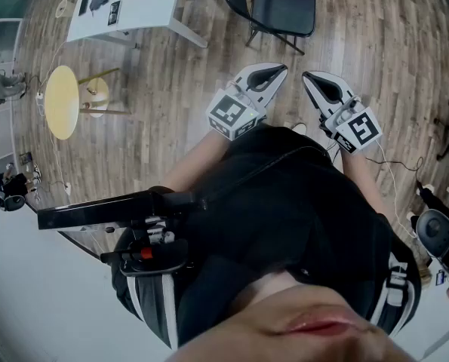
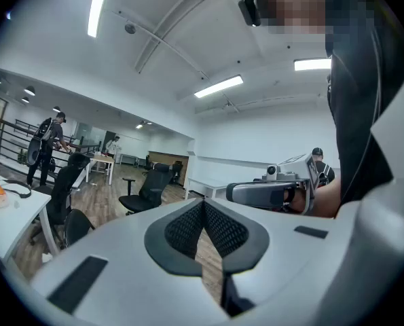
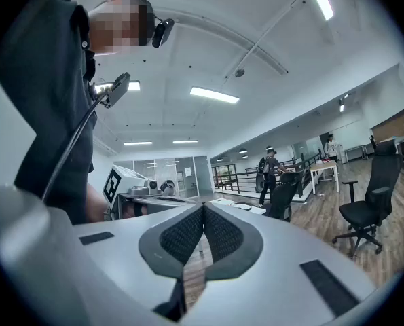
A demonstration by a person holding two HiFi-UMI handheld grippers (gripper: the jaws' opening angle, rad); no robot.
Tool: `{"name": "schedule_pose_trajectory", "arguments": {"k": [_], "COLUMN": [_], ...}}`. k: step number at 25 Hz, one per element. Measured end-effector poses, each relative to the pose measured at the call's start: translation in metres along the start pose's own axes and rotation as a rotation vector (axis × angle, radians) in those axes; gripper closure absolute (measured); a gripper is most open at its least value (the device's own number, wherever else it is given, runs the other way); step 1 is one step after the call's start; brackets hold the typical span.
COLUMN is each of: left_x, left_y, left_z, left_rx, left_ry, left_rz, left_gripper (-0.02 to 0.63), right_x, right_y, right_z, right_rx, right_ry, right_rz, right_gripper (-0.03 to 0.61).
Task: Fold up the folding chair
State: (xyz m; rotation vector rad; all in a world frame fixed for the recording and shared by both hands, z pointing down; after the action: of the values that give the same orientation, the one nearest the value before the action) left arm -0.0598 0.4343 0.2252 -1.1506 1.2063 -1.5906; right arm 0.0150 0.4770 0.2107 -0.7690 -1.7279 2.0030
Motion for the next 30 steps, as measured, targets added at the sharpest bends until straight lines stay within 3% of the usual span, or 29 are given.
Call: {"name": "schedule_pose_trajectory", "arguments": {"k": [10,21,30], "left_x": [0.013,0.011,0.052], "left_y": [-0.005,-0.005,-0.013], "left_z": [-0.004,-0.018,-0.05], "left_rx": [0.014,-0.024,0.005], "left_ry": [0.003,-0.028,-0.007], "left_rz": [-0.024,-0.059,-0.055], "left_gripper": [0.609,0.609,0.609], "right_x": [-0.003,-0.003,0.004], "right_y": [-0.004,-0.008,-0.011], "right_z": [0.008,0.009,0.053], "right_rx": [0.002,-0.008,-0.009], "right_ry": [-0.021,-0.027,-0.051], "right_rz": [0.013,0.053,0.081], "right_gripper": [0.568,0.568,0.568]}}
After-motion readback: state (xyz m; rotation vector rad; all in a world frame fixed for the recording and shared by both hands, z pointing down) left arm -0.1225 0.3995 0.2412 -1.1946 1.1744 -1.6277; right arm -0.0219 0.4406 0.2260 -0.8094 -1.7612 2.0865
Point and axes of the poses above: the fingertips, and each gripper's own axes: z forward along the fingers, x to its left, y out of its top, the point moved 3 cm from there along -z, backward along the fingers, and after that the axes turned 2 degrees about x, right-handed, at the moved point
